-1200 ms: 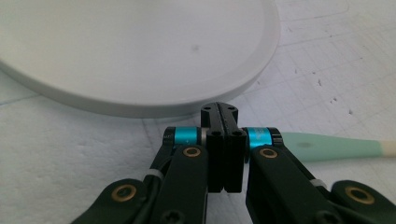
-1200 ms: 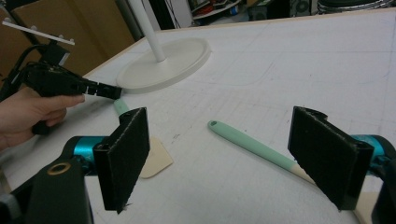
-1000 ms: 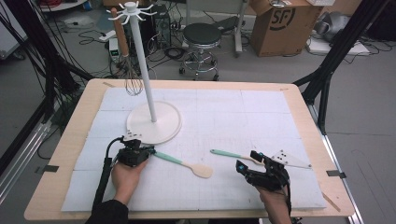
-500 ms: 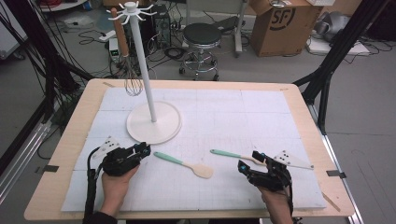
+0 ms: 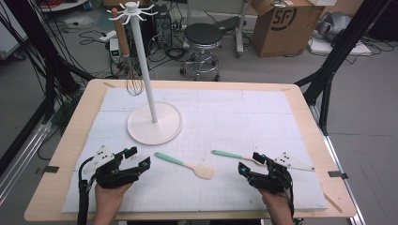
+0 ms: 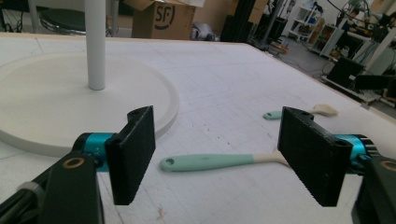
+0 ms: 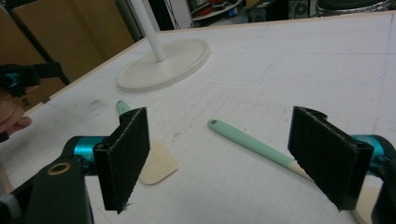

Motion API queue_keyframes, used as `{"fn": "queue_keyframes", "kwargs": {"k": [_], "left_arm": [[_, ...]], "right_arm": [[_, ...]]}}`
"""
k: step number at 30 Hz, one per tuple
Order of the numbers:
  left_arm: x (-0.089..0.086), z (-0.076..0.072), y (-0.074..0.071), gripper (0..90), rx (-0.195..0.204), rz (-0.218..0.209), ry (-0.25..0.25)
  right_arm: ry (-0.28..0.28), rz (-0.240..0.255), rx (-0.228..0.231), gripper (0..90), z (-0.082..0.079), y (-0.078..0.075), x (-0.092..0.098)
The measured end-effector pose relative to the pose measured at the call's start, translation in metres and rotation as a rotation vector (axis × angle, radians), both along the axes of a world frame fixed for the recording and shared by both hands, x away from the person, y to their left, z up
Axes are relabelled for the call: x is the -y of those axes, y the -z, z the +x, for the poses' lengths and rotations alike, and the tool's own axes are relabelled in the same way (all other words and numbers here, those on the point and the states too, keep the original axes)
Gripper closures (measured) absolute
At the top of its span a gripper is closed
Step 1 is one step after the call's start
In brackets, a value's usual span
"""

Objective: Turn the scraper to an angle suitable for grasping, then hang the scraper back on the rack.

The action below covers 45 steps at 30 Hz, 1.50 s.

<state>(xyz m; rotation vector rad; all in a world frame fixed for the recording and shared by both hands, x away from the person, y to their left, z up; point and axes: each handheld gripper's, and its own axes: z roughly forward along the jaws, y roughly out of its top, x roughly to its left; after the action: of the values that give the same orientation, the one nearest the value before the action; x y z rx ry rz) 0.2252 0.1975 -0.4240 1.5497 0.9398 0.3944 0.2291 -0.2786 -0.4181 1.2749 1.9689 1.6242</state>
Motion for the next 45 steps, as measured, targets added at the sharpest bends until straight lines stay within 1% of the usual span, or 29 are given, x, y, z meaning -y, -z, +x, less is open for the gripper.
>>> {"fn": "queue_keyframes", "kwargs": {"k": [2, 3, 4, 6, 7, 8, 9, 10, 11, 14, 16, 17, 18, 20, 22, 24, 26, 27, 29, 31, 32, 33, 35, 36, 37, 39, 41, 45], "left_arm": [[-0.003, -0.01, 0.0, 23.1, 0.025, -0.021, 0.009], [-0.005, -0.014, 0.0, 22.2, 0.036, -0.037, 0.005], [-0.007, -0.017, 0.0, 22.1, 0.038, -0.054, 0.004], [-0.011, -0.022, 0.002, 22.3, 0.015, -0.084, -0.003], [-0.013, -0.024, 0.002, 22.5, 0.008, -0.091, -0.006], [-0.015, -0.026, 0.003, 21.8, 0.004, -0.093, -0.012], [-0.017, -0.027, 0.003, 23.5, -0.005, -0.1, -0.01], [-0.018, -0.028, 0.003, 25.0, -0.009, -0.102, -0.013], [-0.02, -0.029, 0.004, 24.3, -0.009, -0.11, -0.021], [-0.023, -0.032, 0.002, 22.9, 0.012, -0.138, -0.025], [-0.023, -0.035, 0.001, 22.4, 0.036, -0.152, -0.013], [-0.022, -0.036, 0.0, 22.1, 0.04, -0.152, -0.004], [-0.021, -0.036, 0.0, 21.8, 0.033, -0.152, 0.002], [-0.019, -0.036, 0.0, 21.4, 0.031, -0.137, 0.003], [-0.018, -0.036, 0.0, 21.4, 0.034, -0.137, 0.009], [-0.016, -0.036, 0.0, 21.4, 0.049, -0.144, 0.015], [-0.015, -0.038, -0.001, 21.3, 0.074, -0.158, 0.029], [-0.015, -0.038, -0.002, 21.3, 0.079, -0.156, 0.033], [-0.015, -0.039, -0.002, 20.9, 0.08, -0.154, 0.035], [-0.015, -0.039, -0.002, 20.9, 0.074, -0.144, 0.035], [-0.015, -0.039, -0.002, 20.7, 0.073, -0.145, 0.034], [-0.014, -0.039, -0.001, 20.8, 0.07, -0.137, 0.03], [-0.013, -0.038, -0.001, 20.9, 0.068, -0.144, 0.048], [-0.011, -0.038, -0.001, 20.8, 0.07, -0.142, 0.055], [-0.01, -0.038, -0.001, 20.4, 0.072, -0.132, 0.056], [-0.01, -0.037, -0.001, 19.3, 0.071, -0.135, 0.065], [-0.01, -0.037, -0.001, 19.2, 0.067, -0.136, 0.058], [-0.012, -0.037, -0.001, 19.4, 0.068, -0.138, 0.062]], "right_arm": [[0.002, 0.003, -0.002, 20.4, -0.001, 0.0, 0.001], [0.001, 0.005, 0.001, 20.4, -0.002, -0.001, 0.001], [0.0, 0.006, 0.0, 20.3, -0.002, -0.001, 0.002], [-0.009, 0.011, -0.006, 20.3, -0.002, -0.001, 0.0], [-0.013, 0.011, -0.007, 20.2, -0.002, -0.001, -0.001], [-0.023, 0.021, -0.018, 20.2, -0.001, -0.001, -0.003], [-0.031, 0.033, -0.033, 20.2, 0.0, 0.0, -0.005], [-0.035, 0.044, -0.041, 20.2, 0.0, 0.0, -0.007], [-0.043, 0.049, -0.042, 20.3, 0.0, -0.001, -0.008], [-0.055, 0.055, -0.04, 20.3, 0.002, -0.003, -0.014], [-0.067, 0.062, -0.052, 20.3, 0.003, -0.003, -0.018], [-0.078, 0.073, -0.056, 20.3, 0.004, -0.003, -0.021], [-0.087, 0.078, -0.063, 20.3, 0.005, -0.004, -0.023], [-0.097, 0.071, -0.063, 20.4, 0.008, -0.005, -0.03], [-0.114, 0.072, -0.076, 20.7, 0.012, -0.007, -0.037], [-0.129, 0.078, -0.086, 22.6, 0.015, -0.007, -0.044], [-0.148, 0.077, -0.094, 24.3, 0.018, -0.007, -0.052], [-0.156, 0.077, -0.099, 24.5, 0.019, -0.006, -0.056], [-0.17, 0.071, -0.108, 26.0, 0.022, -0.006, -0.065], [-0.179, 0.064, -0.107, 27.8, 0.025, -0.007, -0.072], [-0.178, 0.06, -0.107, 30.1, 0.026, -0.007, -0.076], [-0.177, 0.055, -0.114, 31.3, 0.027, -0.006, -0.079], [-0.178, 0.043, -0.127, 31.3, 0.03, -0.004, -0.084], [-0.183, 0.037, -0.135, 31.4, 0.031, -0.003, -0.086], [-0.186, 0.034, -0.139, 31.4, 0.033, -0.002, -0.087], [-0.191, 0.035, -0.144, 32.6, 0.036, -0.002, -0.09], [-0.204, 0.04, -0.15, 34.4, 0.04, -0.002, -0.094], [-0.237, 0.005, -0.168, 34.4, 0.049, -0.005, -0.111]]}}
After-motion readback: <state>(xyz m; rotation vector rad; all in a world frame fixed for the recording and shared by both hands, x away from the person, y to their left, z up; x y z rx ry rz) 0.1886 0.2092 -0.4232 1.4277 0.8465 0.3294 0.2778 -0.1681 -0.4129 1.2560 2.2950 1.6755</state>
